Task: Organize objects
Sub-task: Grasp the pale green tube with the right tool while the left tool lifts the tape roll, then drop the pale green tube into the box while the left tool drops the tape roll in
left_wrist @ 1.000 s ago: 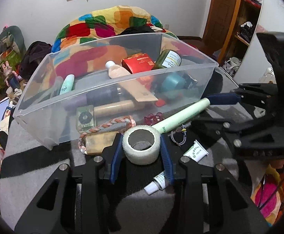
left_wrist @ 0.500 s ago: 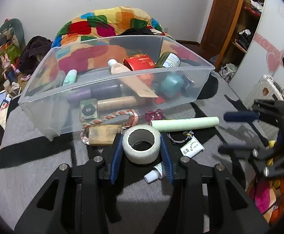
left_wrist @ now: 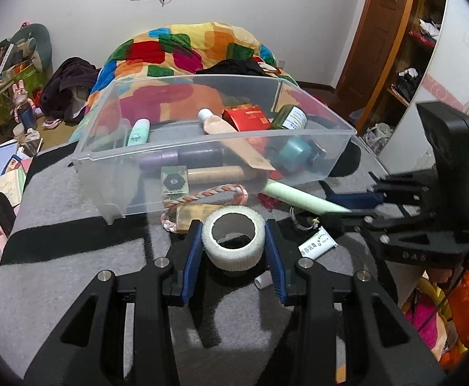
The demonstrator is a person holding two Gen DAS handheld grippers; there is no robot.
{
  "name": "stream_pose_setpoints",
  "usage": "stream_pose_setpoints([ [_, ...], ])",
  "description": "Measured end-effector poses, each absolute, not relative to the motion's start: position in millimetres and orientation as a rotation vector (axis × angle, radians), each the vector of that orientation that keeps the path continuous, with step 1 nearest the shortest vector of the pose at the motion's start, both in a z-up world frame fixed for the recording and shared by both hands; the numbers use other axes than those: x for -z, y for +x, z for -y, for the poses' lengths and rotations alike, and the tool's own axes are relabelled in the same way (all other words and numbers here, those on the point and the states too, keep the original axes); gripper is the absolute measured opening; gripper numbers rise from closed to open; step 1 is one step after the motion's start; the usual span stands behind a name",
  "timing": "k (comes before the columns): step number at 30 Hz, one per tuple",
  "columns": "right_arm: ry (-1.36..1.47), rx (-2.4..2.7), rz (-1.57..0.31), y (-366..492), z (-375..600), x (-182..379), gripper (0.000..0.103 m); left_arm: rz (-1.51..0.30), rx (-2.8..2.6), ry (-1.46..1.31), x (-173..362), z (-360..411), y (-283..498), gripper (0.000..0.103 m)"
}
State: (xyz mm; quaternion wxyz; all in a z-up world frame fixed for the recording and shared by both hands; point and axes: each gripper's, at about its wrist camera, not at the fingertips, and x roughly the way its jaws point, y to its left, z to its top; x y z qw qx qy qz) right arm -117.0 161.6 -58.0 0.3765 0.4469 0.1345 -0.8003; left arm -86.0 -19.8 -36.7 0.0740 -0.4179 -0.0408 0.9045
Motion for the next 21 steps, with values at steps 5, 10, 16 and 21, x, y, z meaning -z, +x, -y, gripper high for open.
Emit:
stream_pose_setpoints([
  [5,1.123,2.051,-0.355,-101,-169,55,0.014,0.141,-2.724,-1.236,34,20,-85,0.038],
  [10,1.081,2.096,-0.309,-93,-178,42,0.014,0.139,-2.746,-1.211,27,20,-83,0.038],
  [16,0.978,2.130,-0.274,-81,-179,15,0.014,0.160,-2.792,-1.137,8,27,-80,0.038],
  [21,0.907,2.192,-0.211,-84,-177,-6,0.014,0.152,-2.841,-1.074,-9,30,-85,0.038],
])
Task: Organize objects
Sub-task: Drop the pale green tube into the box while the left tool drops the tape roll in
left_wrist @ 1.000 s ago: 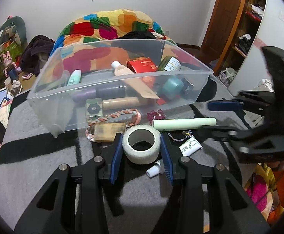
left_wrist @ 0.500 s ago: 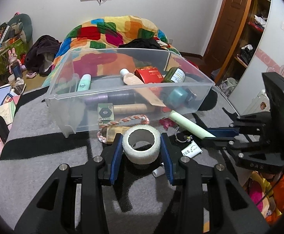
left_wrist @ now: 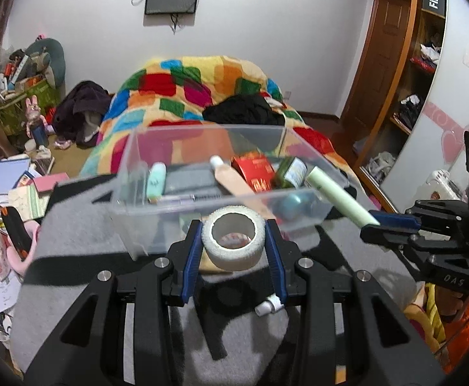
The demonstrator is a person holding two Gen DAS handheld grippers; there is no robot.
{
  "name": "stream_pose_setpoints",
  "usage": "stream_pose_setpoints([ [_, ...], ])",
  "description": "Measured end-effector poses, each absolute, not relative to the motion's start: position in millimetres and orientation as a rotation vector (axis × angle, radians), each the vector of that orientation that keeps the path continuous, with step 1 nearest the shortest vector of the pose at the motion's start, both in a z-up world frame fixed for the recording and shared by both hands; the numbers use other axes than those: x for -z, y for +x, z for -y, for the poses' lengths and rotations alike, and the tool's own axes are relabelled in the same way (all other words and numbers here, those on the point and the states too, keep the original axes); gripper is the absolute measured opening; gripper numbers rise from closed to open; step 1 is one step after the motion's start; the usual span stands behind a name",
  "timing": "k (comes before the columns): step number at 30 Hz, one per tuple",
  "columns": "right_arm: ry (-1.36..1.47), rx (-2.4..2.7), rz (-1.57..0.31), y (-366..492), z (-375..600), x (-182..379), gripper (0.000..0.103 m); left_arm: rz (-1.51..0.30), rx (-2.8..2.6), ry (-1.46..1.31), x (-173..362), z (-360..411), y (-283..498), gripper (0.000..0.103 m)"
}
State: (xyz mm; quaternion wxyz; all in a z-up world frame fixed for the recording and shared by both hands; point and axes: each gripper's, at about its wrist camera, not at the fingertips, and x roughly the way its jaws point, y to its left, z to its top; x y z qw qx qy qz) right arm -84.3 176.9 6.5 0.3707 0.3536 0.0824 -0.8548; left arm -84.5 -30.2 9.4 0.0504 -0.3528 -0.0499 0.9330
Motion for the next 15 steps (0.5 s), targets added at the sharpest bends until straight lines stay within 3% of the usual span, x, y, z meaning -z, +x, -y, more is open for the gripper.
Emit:
stream_pose_setpoints([
  [15,1.053,2.304,0.016,-166,-154,1,0.014,0.170,-2.916,-1.115,-13,51,-130,0.038],
])
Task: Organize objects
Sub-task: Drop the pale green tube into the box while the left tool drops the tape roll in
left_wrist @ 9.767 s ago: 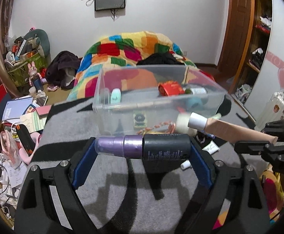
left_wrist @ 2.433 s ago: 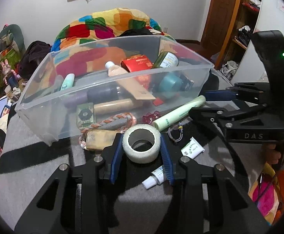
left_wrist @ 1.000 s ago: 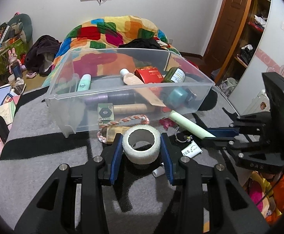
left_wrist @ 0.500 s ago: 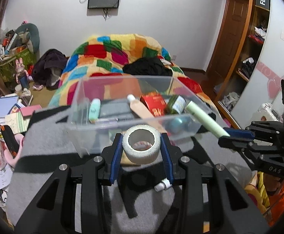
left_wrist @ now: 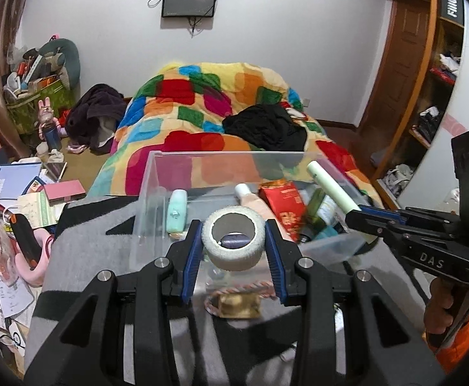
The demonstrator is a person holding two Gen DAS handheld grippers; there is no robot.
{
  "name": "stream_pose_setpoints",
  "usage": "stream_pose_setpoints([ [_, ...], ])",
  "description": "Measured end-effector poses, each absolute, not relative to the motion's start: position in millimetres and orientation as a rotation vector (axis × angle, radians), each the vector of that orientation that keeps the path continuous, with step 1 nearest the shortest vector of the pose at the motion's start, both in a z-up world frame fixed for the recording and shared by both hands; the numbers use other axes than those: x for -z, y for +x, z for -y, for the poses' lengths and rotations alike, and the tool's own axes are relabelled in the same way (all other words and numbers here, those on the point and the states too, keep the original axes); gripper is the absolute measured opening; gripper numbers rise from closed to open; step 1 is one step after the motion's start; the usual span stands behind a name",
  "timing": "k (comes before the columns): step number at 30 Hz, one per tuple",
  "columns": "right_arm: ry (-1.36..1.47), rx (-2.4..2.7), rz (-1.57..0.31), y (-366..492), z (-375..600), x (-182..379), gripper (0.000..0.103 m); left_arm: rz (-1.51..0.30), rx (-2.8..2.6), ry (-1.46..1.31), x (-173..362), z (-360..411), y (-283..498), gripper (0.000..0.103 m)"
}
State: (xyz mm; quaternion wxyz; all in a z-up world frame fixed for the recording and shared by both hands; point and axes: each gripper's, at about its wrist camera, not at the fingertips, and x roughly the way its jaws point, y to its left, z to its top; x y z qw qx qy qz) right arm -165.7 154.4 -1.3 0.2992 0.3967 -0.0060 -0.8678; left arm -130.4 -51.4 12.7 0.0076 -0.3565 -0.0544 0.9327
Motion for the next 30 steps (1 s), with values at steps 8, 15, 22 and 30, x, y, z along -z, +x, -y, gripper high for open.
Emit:
stream_pose_setpoints([
  [8,1.103,2.304,0.026,-178,-139,14,0.014,0.185,-2.907,-1.212,4,59,-156,0.038],
  [15,1.097,2.303,-0.032,-173,-135,13,0.015,0.153,-2.888,-1.255,17,54,-162,0.038],
  [22,1.092,2.301,-0.039,-169,-139,9,0.016,0.166,-2.870,-1.238,12,51,-155,0.054],
  [30,1.005,2.367,-0.086,-146,-150,-8,0.031,0.150,-2.882,-1.179,-2,46,-138,0.063],
])
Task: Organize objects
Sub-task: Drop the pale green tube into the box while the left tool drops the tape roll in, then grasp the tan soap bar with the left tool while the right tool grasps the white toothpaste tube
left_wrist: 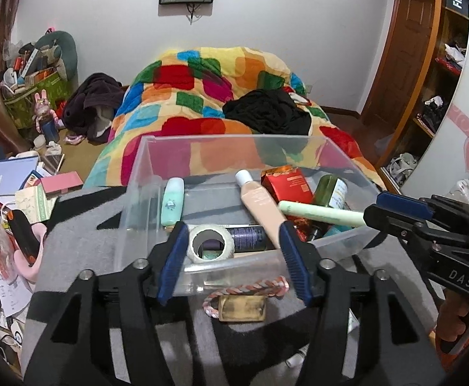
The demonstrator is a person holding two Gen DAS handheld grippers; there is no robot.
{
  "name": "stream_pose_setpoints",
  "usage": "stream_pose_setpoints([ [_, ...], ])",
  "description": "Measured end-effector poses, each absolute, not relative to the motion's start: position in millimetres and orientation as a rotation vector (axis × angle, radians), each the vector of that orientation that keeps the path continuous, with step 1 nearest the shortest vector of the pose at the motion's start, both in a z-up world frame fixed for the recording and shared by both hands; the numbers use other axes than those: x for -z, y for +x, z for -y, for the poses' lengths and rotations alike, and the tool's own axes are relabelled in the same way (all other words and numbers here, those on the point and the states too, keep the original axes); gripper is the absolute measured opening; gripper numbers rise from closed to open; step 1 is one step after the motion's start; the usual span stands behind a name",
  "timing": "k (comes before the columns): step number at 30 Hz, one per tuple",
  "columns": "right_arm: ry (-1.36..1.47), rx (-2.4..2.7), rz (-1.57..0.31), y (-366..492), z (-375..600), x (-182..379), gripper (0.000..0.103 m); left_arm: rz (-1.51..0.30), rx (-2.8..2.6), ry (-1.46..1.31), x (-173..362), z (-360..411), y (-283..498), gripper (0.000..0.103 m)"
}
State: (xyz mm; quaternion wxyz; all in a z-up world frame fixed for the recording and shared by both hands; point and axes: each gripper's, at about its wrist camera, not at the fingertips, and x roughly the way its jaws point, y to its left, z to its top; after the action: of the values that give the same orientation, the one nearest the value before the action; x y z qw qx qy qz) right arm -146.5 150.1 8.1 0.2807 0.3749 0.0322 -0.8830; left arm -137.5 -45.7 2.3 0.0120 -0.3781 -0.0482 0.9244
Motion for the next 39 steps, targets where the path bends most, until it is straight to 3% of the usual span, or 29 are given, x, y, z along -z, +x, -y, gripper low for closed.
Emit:
stream_pose_setpoints([
  [5,0.941,2.376,-0.106,-128,-154,-22,0.049,0.103,-2.903,-1.126,-17,42,-124,0.066],
  [7,0.910,2.383,-0.129,-120,-154,-26,0.051,0.089,-2.914,-1.112,-20,41,-117,0.076],
  [9,0.887,2.384,-0.158,-111,-154,-28,0.052,0.076,-2.929,-1.091,-21,41,-111,0.082],
  [22,1.023,2.265,-0.251,-89,-148,17,0.053,0.001,-2.818,-1.311,36,36,-97,0.082],
  [27,1.077,2.205,-0.251,-87,-151,33,0.053,-0.021,-2.747,-1.397,55,31,-107,0.069],
  [39,1.025,2.049,-0.379,-68,-127,41,0.053,-0.129,-2.700,-1.462,65,18,-128,0.048],
])
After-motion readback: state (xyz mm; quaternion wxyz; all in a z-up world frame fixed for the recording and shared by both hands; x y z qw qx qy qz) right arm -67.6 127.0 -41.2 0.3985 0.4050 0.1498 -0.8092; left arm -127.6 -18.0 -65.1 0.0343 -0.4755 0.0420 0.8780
